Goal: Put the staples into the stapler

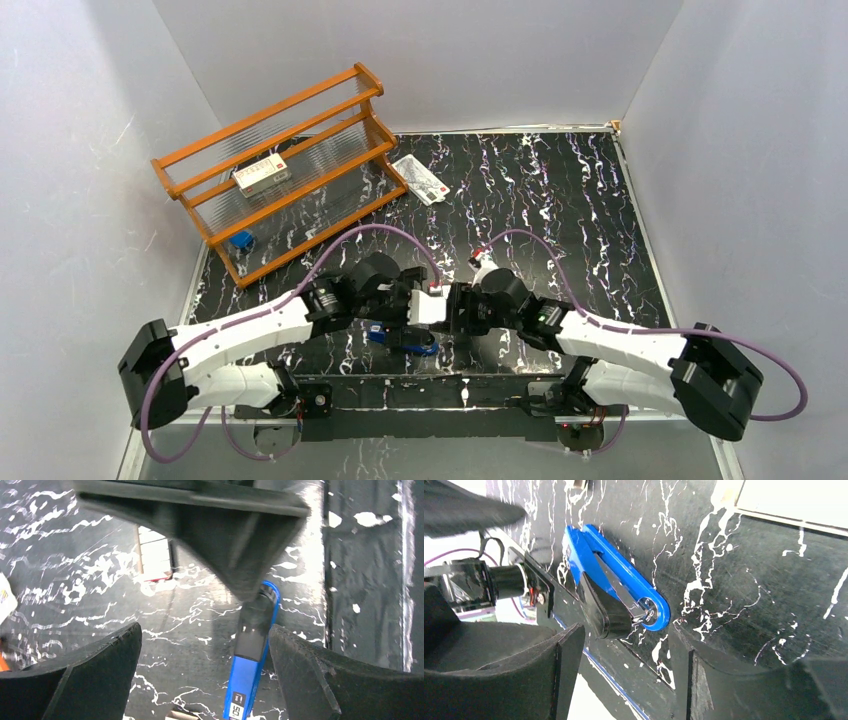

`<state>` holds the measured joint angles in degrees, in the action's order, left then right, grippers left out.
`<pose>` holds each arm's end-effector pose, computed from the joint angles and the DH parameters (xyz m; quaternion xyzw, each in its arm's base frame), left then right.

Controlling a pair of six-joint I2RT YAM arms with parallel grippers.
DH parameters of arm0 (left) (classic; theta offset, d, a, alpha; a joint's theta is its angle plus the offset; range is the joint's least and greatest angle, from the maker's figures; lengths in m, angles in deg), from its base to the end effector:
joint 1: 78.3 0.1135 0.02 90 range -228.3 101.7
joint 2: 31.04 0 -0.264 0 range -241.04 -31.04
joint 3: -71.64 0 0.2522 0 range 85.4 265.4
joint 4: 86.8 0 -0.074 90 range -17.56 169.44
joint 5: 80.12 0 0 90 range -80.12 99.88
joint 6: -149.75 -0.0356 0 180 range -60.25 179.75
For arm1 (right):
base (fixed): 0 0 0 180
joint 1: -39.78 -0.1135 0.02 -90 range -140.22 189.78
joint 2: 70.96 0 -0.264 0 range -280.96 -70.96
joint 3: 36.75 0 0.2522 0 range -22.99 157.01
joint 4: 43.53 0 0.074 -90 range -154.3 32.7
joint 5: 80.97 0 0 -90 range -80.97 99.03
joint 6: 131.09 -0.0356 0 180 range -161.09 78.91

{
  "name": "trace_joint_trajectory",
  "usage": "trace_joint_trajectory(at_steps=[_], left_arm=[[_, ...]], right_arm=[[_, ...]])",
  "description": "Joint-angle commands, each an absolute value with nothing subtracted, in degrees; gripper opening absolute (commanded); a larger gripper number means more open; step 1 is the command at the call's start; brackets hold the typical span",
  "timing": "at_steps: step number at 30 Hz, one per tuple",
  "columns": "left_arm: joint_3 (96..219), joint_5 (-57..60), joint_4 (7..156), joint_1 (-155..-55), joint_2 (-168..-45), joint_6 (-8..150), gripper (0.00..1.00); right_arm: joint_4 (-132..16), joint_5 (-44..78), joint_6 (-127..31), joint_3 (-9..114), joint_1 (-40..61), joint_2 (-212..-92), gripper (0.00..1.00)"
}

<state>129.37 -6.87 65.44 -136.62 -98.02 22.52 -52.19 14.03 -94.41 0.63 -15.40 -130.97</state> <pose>0.1236 -0.2198 0.2509 0.6993 0.5469 -0.2089 0.4101 0.1199 0.1778 0.1883 -0.0355 0.8703 0.4197 0.2553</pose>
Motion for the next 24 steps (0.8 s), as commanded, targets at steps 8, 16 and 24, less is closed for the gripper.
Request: trace_joint_trajectory(at_steps=[8,16,24], left_arm=[[122.11,18.36,75.44,-134.99,-85.65,56.12,0.95],[120.42,32.66,75.3,-134.93,-79.08,83.6,0.95],[122.05,34.52,65.2,-134.85,-80.53,94.5,0.97]], right_arm=[[-51.5,20.57,-91.64,5.88,-15.33,-138.98,0.59],[-55.01,22.48,-92.32,3.84,-15.32,-142.12,0.48],[-56.86,22.27,-92.92,1.72,-15.31,-147.76,0.43]])
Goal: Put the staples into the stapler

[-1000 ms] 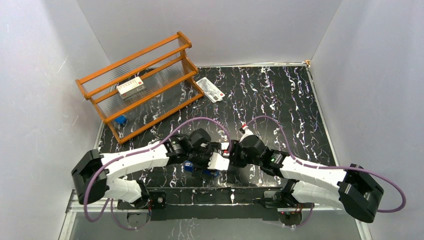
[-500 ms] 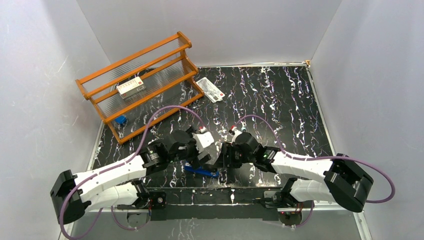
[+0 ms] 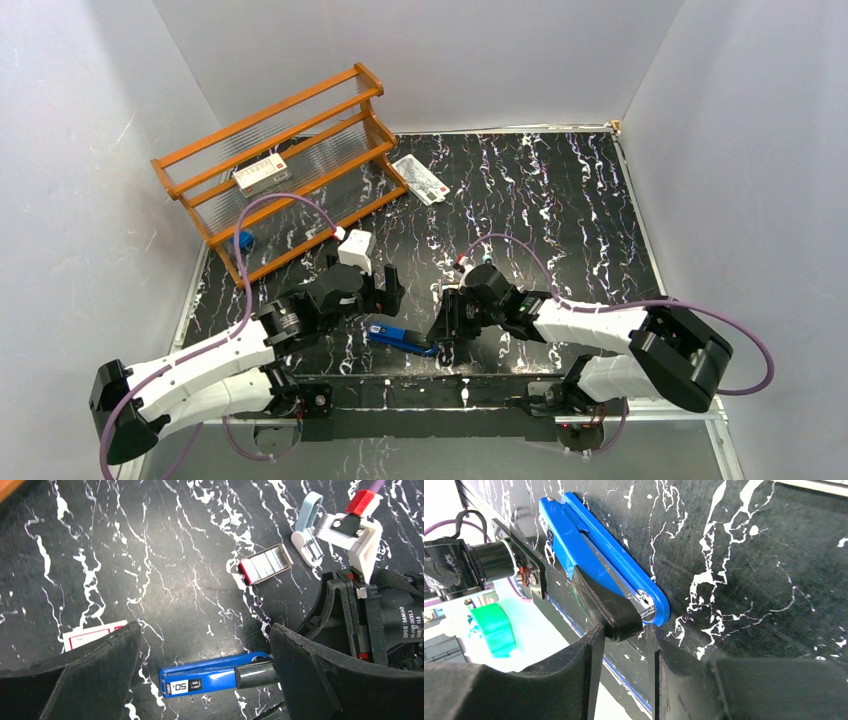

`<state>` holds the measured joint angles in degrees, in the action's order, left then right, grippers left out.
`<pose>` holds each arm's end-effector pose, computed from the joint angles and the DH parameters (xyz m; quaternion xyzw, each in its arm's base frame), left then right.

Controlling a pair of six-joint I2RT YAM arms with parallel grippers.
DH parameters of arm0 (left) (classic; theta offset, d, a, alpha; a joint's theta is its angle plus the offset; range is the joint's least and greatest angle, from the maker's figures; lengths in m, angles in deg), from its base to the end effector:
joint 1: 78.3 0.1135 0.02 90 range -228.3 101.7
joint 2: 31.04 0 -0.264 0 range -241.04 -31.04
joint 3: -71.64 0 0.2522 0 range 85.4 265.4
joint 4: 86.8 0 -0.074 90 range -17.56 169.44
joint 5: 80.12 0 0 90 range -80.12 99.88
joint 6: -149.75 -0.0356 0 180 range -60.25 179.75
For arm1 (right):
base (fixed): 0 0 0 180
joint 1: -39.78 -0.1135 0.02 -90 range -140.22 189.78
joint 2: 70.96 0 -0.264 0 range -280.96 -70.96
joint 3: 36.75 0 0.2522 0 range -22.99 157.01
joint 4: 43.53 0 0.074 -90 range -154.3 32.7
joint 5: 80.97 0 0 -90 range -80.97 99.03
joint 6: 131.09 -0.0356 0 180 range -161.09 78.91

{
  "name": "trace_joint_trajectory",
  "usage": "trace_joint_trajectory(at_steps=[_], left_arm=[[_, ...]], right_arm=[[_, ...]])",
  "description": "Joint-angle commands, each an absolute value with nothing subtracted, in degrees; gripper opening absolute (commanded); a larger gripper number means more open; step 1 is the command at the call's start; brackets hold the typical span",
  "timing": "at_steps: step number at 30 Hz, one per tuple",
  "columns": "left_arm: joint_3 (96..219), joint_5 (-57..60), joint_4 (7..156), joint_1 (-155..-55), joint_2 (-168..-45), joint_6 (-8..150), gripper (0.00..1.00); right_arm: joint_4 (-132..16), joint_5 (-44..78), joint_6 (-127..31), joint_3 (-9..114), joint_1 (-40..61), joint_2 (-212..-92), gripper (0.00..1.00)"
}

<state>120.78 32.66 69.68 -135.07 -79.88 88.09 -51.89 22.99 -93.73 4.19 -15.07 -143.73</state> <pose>0.1193 -0.1569 0.2715 0.0956 0.8201 -0.2434 0.5089 0.1306 0.2004 0.1626 -0.0685 0.8991 0.4023 0.1583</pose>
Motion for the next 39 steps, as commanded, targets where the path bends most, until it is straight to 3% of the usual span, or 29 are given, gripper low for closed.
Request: trace_joint_trajectory(at_steps=[1,5,9,13,20,26,33,39], left_arm=[[122.05,34.17,64.77,-134.75,-80.95,95.01,0.98],[122.2,32.5,63.64,-134.67,-83.23,96.45,0.97],[123.04,31.2,63.58,-134.6,-85.86,97.18,0.96],[123.8,30.46,64.5,-134.33,-87.69,97.06,0.96],[124.67,30.35,63.85,-132.91,-88.73,98.65,0.97],[123.92,27.44,63.79,-132.02,-87.4,98.35,0.97],[122.91,21.05,68.54,-132.0,-86.85,96.01,0.95],[122.55,15.9,72.15,-132.0,-89.14,95.48,0.94]], right_arm=[[-57.0,22.2,-93.16,1.71,-15.27,-148.83,0.42],[-58.59,21.14,-93.64,2.64,-15.27,-153.09,0.37],[-60.19,17.59,-91.41,5.86,-15.29,-148.41,0.38],[-62.51,13.82,-85.64,13.2,-14.59,-142.91,0.46],[-67.73,13.54,-80.46,21.94,-12.89,-143.15,0.61],[-72.17,9.53,-79.85,21.7,-10.43,-139.73,0.65],[-87.29,-8.1,-80.09,28.18,-6.56,-137.15,0.8],[-92.94,-12.47,-74.21,30.92,-0.77,-141.86,0.89]])
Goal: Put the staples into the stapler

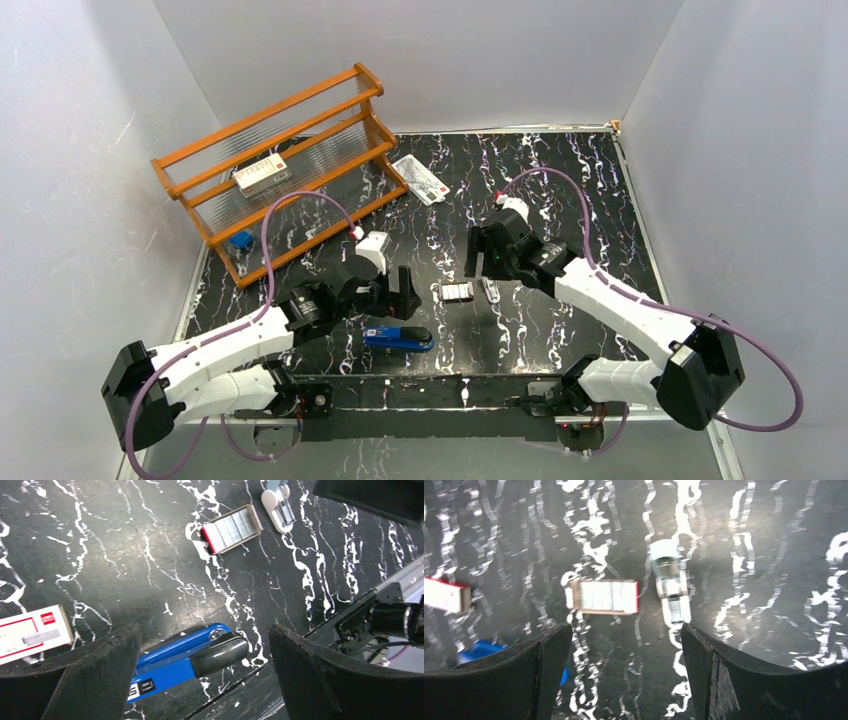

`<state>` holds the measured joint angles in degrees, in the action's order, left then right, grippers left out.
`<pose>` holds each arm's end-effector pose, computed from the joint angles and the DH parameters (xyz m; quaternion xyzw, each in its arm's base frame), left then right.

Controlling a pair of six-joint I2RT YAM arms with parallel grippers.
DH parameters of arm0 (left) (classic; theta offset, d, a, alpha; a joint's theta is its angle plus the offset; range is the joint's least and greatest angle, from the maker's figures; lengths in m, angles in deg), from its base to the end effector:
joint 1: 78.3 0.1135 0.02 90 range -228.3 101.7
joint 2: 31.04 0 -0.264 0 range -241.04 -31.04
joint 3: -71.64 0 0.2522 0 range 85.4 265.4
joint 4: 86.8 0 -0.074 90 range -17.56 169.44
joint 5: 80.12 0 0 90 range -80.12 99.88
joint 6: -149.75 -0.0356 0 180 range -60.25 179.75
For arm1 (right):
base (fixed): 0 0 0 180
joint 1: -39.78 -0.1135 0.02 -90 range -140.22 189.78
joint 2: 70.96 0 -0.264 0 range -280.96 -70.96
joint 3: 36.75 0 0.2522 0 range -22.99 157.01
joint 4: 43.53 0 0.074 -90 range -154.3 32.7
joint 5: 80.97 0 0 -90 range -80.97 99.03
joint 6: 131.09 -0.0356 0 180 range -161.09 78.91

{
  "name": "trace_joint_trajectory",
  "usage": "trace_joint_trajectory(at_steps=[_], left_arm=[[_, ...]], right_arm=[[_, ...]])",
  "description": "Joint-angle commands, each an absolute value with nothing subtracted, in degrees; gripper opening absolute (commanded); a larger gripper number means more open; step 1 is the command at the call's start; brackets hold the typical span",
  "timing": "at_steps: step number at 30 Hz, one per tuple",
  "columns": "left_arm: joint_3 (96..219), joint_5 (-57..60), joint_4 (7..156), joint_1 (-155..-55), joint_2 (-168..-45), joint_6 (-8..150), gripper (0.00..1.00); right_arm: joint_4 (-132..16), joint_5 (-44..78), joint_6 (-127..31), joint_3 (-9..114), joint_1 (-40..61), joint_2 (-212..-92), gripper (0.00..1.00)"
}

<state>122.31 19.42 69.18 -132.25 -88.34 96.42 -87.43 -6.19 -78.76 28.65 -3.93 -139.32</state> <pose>0.1353 -0.1758 0.2509 0.0894 0.8622 -0.2999 0.3983 0.1862 0.1650 0.2668 0.0001 0.9231 0.1442 0.3566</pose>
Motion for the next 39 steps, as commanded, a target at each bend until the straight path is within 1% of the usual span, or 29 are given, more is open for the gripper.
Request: trace_joint_trajectory(at_steps=[1,6,9,15,17,19,25,30,35,39], left_arm=[[122.79,15.79,72.02,-132.0,-89.6,95.52,0.94],[122.94,14.47,72.89,-131.97,-91.47,96.15,0.94],[123.09,14.01,73.47,-132.0,-92.23,96.46,0.94],[123.11,13.97,74.06,-132.0,-93.38,96.49,0.93],[123.1,14.06,74.03,-132.0,-93.73,96.29,0.93],[123.18,14.16,73.99,-132.0,-94.0,96.03,0.93],[123.39,14.28,73.91,-132.0,-94.57,95.51,0.93],[123.21,14.11,73.99,-132.02,-94.85,95.74,0.93],[122.71,13.13,74.69,-132.0,-94.85,96.59,0.93],[122.42,12.19,75.79,-132.04,-94.94,97.27,0.93]], right_arm=[[-92.23,-12.43,-73.08,30.69,0.07,-142.46,0.89],[-85.55,-7.62,-65.84,29.84,3.24,-145.27,0.89],[-82.47,-5.47,-62.23,30.74,5.04,-147.46,0.87],[-80.32,-0.25,-56.27,33.81,8.0,-154.03,0.77],[-80.42,0.84,-55.15,34.61,8.04,-155.56,0.69],[-80.39,2.37,-54.06,35.13,8.04,-156.61,0.64],[-80.31,3.35,-53.49,36.14,8.03,-158.78,0.59],[-81.11,1.58,-55.91,36.83,8.02,-160.06,0.48],[-81.7,0.71,-58.05,36.63,7.97,-160.69,0.43],[-82.09,0.49,-58.76,36.54,8.02,-160.53,0.36]])
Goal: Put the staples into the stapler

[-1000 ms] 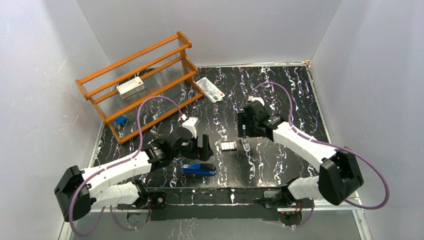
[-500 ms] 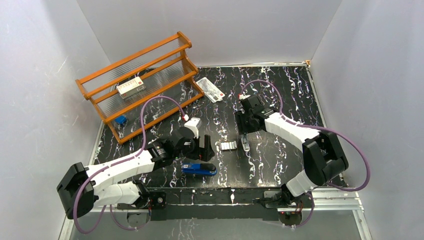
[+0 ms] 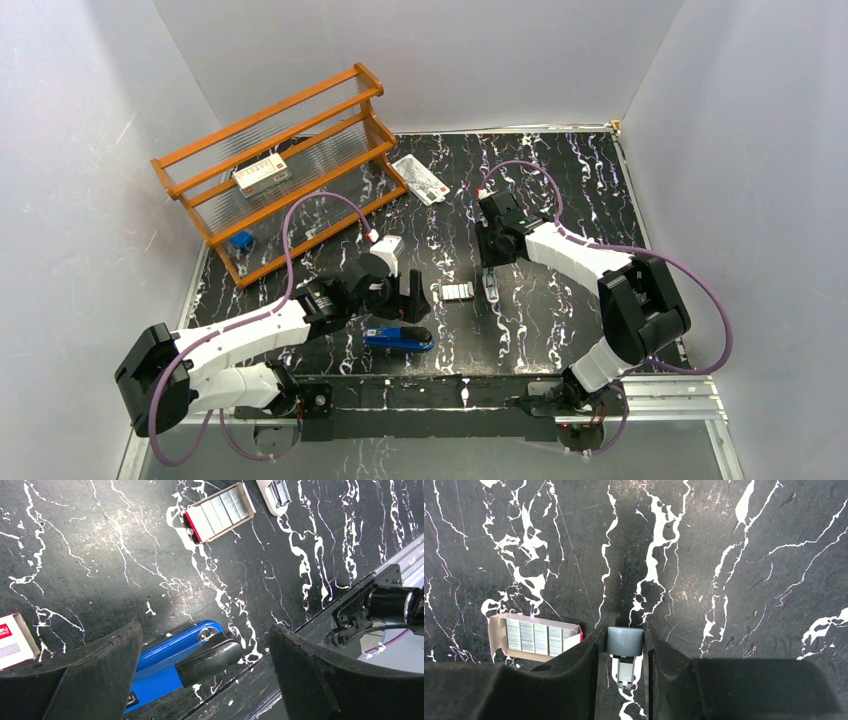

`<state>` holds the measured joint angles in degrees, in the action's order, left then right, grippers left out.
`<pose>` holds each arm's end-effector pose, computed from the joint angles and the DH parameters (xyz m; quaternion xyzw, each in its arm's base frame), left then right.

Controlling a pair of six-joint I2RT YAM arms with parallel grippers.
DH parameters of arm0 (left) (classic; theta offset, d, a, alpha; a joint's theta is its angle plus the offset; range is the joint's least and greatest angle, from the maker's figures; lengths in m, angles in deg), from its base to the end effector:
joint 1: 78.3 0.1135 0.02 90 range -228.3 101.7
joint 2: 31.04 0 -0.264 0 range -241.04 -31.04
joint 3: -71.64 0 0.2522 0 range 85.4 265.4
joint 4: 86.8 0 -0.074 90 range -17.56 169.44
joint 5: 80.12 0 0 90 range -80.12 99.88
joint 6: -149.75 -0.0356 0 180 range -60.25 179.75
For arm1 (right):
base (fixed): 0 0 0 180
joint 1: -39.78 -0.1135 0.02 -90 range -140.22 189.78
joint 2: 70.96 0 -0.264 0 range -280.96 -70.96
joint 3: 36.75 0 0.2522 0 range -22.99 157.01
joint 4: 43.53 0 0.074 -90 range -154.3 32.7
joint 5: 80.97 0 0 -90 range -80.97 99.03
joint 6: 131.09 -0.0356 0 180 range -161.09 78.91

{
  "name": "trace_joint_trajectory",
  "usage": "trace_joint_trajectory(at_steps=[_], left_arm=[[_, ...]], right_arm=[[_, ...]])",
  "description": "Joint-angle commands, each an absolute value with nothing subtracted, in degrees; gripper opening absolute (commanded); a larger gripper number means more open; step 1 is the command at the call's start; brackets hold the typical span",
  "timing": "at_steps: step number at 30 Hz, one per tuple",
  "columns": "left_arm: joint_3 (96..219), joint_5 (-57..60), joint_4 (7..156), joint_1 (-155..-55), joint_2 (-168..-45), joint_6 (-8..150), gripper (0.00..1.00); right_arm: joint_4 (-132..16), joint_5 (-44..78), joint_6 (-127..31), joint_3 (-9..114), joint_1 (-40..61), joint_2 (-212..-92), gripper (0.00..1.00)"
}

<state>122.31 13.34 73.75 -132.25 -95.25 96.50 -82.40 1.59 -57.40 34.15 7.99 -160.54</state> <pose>0.1443 -0.1946 0.2325 0.1171 0.8707 -0.3207 0.3541 0.2707 0.1624 0.2045 -0.1111 0.9519 0.0567 0.2800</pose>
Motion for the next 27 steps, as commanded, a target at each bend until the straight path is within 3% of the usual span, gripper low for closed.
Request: trace_joint_trajectory(at_steps=[1,8,14,27], left_arm=[[122.4,11.98,76.29,-132.01,-95.07,97.47,0.93],[122.46,6.32,82.58,-132.0,-97.69,100.41,0.9],[123.08,-0.52,88.57,-132.01,-102.65,103.85,0.77],[124.37,5.76,84.79,-132.0,-103.82,105.67,0.76]], right_arm=[[-82.22,0.36,-59.02,36.63,7.98,-160.48,0.34],[-83.23,0.16,-60.11,36.54,7.98,-159.2,0.32],[-82.13,1.77,-63.48,33.18,7.62,-155.96,0.31],[-83.09,-1.64,-67.01,28.54,1.57,-150.68,0.32]])
